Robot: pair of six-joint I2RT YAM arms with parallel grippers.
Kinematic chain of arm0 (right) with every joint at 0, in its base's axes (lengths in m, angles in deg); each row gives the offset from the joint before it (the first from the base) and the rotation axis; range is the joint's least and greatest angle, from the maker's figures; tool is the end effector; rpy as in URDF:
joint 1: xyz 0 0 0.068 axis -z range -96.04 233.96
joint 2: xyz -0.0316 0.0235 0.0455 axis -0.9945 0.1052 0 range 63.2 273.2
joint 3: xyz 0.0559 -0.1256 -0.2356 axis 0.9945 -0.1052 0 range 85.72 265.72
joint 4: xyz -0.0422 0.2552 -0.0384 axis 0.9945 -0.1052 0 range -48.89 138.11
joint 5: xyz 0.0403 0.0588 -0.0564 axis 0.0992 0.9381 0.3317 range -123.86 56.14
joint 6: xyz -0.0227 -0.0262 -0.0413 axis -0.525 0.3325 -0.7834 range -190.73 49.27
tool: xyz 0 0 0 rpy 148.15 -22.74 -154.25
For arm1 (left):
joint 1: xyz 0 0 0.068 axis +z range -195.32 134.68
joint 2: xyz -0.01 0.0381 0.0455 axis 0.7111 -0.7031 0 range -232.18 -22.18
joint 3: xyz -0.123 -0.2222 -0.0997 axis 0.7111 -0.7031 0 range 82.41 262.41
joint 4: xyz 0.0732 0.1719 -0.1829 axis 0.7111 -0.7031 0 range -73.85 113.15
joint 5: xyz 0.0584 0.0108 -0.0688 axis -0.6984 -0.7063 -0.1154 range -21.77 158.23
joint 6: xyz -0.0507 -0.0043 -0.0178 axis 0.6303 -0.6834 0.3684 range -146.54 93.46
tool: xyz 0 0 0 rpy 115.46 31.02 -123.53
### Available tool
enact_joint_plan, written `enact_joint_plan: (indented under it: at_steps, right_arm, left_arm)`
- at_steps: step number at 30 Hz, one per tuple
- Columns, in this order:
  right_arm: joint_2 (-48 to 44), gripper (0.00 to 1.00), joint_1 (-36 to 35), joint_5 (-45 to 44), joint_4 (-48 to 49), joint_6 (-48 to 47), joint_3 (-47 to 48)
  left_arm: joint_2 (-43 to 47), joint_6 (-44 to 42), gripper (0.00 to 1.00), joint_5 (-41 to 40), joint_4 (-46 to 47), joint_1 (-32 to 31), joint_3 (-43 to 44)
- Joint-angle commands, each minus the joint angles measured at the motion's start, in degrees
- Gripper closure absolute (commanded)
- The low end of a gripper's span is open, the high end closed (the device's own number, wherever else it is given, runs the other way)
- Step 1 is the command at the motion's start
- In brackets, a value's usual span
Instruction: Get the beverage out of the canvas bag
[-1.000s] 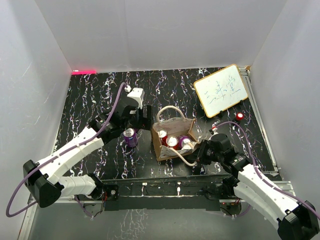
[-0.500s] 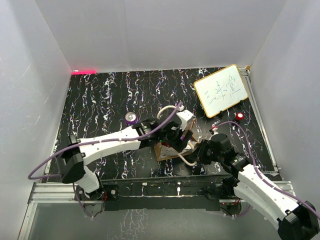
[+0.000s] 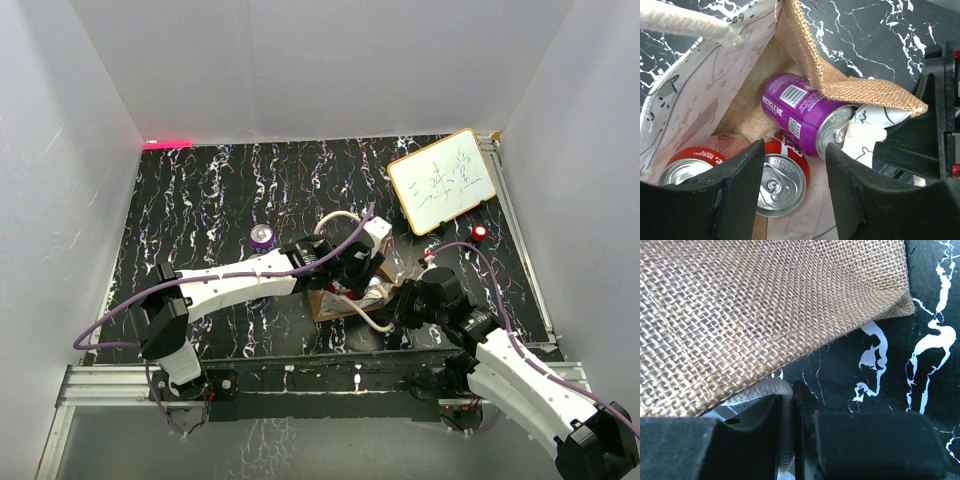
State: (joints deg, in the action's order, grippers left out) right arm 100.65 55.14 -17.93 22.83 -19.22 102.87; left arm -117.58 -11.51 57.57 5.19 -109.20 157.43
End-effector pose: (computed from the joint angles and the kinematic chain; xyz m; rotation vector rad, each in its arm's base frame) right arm 0.1152 0.0745 0.1680 0.3598 2.5370 0.9473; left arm 0.1736 -0.3391 0.2797 0.8490 2.1182 -0.5370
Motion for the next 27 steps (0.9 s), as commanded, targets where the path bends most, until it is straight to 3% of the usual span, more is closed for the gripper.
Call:
enact_joint_plan:
  at_steps: [1,7,10,27]
  right_arm:
    - [0.2,0.86,0.1,-1.7,1.7,-0.9,1.9]
    - [0.9,0.86,0.1,-1.7,2.0,-1.2,2.0]
    - [1.0,0.86,0.1,-1.7,2.0,-1.3,2.0]
    - [3.3,0.86,0.1,-2.5,2.2,-2.8,5.0]
  left_arm:
    - [-0.8,0.0,0.51,-2.8,0.6,-0.1,2.7]
    - [-3.4,-0.5,0.47,-1.6,0.5,-0.1,3.7]
    - [-4.8,-1.3,0.47,-5.4,-0.7,0.0,4.7]
    - [-10.2,-1.6,0.65,-5.8,-4.7,7.8,11.6]
